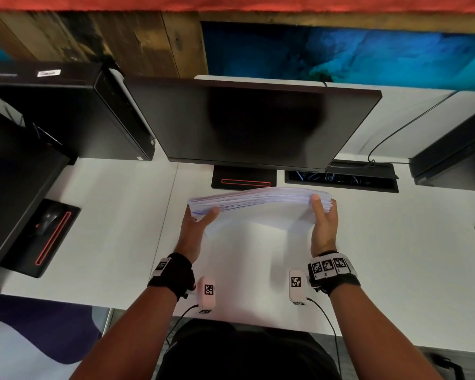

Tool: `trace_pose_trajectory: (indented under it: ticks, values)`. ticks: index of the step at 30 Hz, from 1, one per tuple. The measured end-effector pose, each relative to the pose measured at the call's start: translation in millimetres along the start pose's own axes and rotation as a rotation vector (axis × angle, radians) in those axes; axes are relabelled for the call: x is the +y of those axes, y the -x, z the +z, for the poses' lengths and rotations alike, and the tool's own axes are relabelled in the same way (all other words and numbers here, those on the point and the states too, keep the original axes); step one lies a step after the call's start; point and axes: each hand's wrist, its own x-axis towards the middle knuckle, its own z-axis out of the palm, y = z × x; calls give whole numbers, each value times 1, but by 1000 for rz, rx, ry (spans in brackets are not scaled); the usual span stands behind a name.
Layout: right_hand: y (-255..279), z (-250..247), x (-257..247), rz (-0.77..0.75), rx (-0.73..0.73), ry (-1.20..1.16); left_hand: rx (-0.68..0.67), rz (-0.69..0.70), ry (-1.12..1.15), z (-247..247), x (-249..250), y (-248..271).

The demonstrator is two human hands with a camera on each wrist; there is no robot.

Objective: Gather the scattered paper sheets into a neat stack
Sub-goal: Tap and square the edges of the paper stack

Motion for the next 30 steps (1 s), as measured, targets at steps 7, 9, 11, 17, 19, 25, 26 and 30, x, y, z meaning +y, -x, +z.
trace_pose_trajectory:
  ticks: [7, 9, 11, 17, 19, 25, 26, 30]
  values:
    - [3, 1, -2, 0, 26, 44, 78, -53, 97, 10, 9, 7]
    - [5, 1, -2, -1, 29, 43, 108, -50, 105, 11, 11, 10]
    - [7, 2, -3, 3, 28, 40, 123, -59, 118, 12, 11, 11]
    - [10, 2, -6, 14, 17, 57, 149, -62, 138, 17, 12, 11]
    - [12, 2, -7, 14, 27, 66, 161, -64, 158, 17, 13, 12]
    - [13, 4, -2, -53, 70, 83, 182, -64, 160, 20, 18, 14]
    - [12, 5, -2, -47, 85, 84, 184, -71, 166, 21, 19, 13]
    - [9, 7, -2, -24, 144, 83, 209, -91, 180, 19, 14, 11]
